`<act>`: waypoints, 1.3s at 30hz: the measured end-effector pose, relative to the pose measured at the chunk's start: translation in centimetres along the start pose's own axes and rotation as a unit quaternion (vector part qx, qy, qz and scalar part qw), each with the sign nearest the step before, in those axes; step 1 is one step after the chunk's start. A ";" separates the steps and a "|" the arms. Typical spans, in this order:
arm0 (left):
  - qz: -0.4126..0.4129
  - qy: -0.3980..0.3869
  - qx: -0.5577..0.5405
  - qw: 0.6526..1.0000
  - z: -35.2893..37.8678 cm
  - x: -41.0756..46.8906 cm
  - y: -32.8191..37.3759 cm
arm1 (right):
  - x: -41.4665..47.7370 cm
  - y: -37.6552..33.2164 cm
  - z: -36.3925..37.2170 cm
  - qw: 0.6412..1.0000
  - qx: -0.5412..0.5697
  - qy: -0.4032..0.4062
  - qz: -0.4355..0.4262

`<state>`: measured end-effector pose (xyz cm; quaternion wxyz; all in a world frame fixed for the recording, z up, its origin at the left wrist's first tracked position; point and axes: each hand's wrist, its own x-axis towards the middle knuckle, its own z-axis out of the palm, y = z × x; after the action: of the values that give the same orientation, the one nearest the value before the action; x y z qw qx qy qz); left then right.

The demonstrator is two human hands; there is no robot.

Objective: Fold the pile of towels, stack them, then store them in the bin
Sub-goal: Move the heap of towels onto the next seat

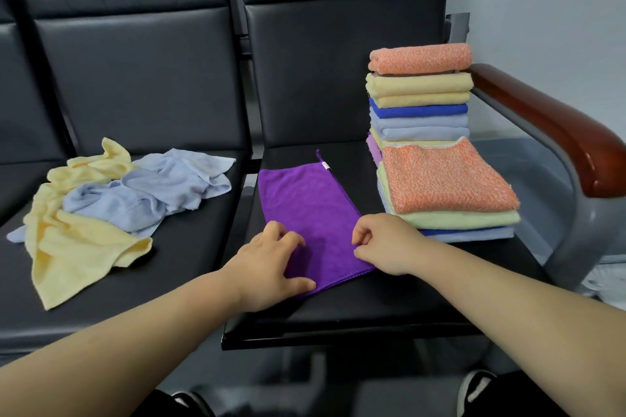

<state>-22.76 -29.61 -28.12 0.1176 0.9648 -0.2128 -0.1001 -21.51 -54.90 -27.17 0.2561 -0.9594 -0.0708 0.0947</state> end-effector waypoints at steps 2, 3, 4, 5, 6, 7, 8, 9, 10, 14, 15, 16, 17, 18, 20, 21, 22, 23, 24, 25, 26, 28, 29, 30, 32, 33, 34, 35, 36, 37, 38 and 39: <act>0.030 -0.013 -0.012 0.999 -0.3 -0.7 -0.2 | -0.2 0.0 0.1 1.000 0.000 -0.002 -0.008; 0.048 -0.019 -0.010 0.999 -0.4 -1.0 -0.2 | -0.3 0.1 0.1 1.000 -0.001 -0.002 -0.011; 0.067 -0.024 -0.004 0.997 -0.5 -1.2 -0.3 | -0.3 0.0 0.1 1.000 -0.002 -0.003 -0.013; 0.083 -0.031 0.002 0.996 -0.6 -1.4 -0.2 | -0.4 0.0 0.1 1.000 -0.001 -0.004 -0.014; 0.094 -0.037 0.005 0.995 -0.6 -1.5 -0.2 | -0.4 -0.1 0.2 1.000 0.001 -0.006 -0.015; 0.102 -0.039 0.008 0.994 -0.6 -1.7 -0.1 | -0.4 -0.1 0.2 1.000 0.001 -0.008 -0.015; 0.107 -0.036 0.013 0.994 -0.6 -1.7 -0.1 | -0.4 -0.1 0.2 1.000 0.000 -0.011 -0.016; 0.109 -0.032 0.023 0.993 -0.6 -1.8 -0.1 | -0.4 -0.1 0.2 1.000 -0.004 -0.014 -0.018; 0.112 -0.026 0.035 0.993 -0.6 -1.8 -0.1 | -0.5 -0.2 0.2 1.000 -0.008 -0.016 -0.019; 0.118 -0.003 0.065 0.991 -0.3 -1.7 0.4 | -0.6 -0.2 0.2 0.999 -0.011 -0.023 -0.027; 0.121 0.003 0.070 0.990 -0.2 -1.7 0.5 | -0.7 -0.1 0.2 0.999 -0.013 -0.025 -0.030; 0.126 0.010 0.073 0.989 -0.2 -1.6 0.6 | -0.7 -0.1 0.2 0.999 -0.016 -0.025 -0.033; 0.131 0.019 0.073 0.989 -0.2 -1.6 0.6 | -0.7 0.0 0.3 0.999 -0.018 -0.025 -0.036; 0.138 0.028 0.069 0.988 -0.2 -1.5 0.6 | -0.7 0.0 0.3 0.999 -0.020 -0.024 -0.040; 0.149 0.038 0.065 0.986 -0.3 -1.4 0.6 | -0.8 0.1 0.4 0.998 -0.026 -0.022 -0.049; 0.152 0.035 0.070 0.985 -0.4 -1.4 0.7 | -0.8 0.1 0.4 0.998 -0.029 -0.023 -0.053; 0.153 0.028 0.077 0.985 -0.5 -1.4 0.7 | -0.8 0.0 0.4 0.998 -0.029 -0.024 -0.055; 0.152 0.023 0.083 0.985 -0.5 -1.4 0.7 | -0.9 0.0 0.4 0.998 -0.028 -0.025 -0.056; 0.150 0.018 0.086 0.985 -0.6 -1.4 0.7 | -0.9 0.0 0.3 0.998 -0.026 -0.025 -0.056; 0.149 0.015 0.088 0.985 -0.6 -1.4 0.7 | -0.9 0.0 0.3 0.998 -0.024 -0.024 -0.057; 0.151 0.012 0.091 0.984 -0.7 -1.3 0.7 | -0.9 0.0 0.2 0.998 -0.025 -0.023 -0.058; 0.158 0.001 0.105 0.982 -0.9 -1.2 0.7 | -0.9 -0.1 0.3 0.997 -0.032 -0.022 -0.060; 0.160 -0.003 0.112 0.981 -1.0 -1.2 0.8 | -0.9 -0.1 0.3 0.997 -0.038 -0.024 -0.060; 0.160 -0.007 0.117 0.980 -1.1 -1.2 0.8 | -0.9 -0.2 0.3 0.997 -0.043 -0.029 -0.060; 0.162 -0.013 0.127 0.978 -1.2 -1.2 1.0 | -0.8 -0.3 0.3 0.996 -0.045 -0.040 -0.060; 0.163 -0.013 0.131 0.978 -1.2 -1.2 1.0 | -0.9 -0.3 0.3 0.996 -0.045 -0.044 -0.060; 0.163 -0.011 0.134 0.977 -1.1 -1.2 1.1 | -0.9 -0.4 0.3 0.996 -0.044 -0.046 -0.060; 0.162 -0.005 0.135 0.977 -1.0 -1.1 1.1 | -1.0 -0.4 0.2 0.996 -0.046 -0.048 -0.061; 0.161 0.001 0.135 0.978 -0.8 -1.1 1.1 | -1.1 -0.5 0.2 0.996 -0.048 -0.051 -0.062; 0.157 0.008 0.130 0.979 -0.7 -1.1 1.1 | -1.2 -0.5 0.2 0.995 -0.051 -0.055 -0.064; 0.150 0.014 0.120 0.981 -0.6 -1.1 1.2 | -1.2 -0.5 0.2 0.994 -0.055 -0.060 -0.069; 0.137 0.019 0.103 0.985 -0.5 -1.2 1.2 | -1.2 -0.5 0.1 0.994 -0.057 -0.065 -0.074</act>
<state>-24.13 -30.07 -27.14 0.0345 0.9353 -0.3496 -0.0426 -22.79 -54.60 -26.83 0.2018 -0.9565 -0.1632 0.1330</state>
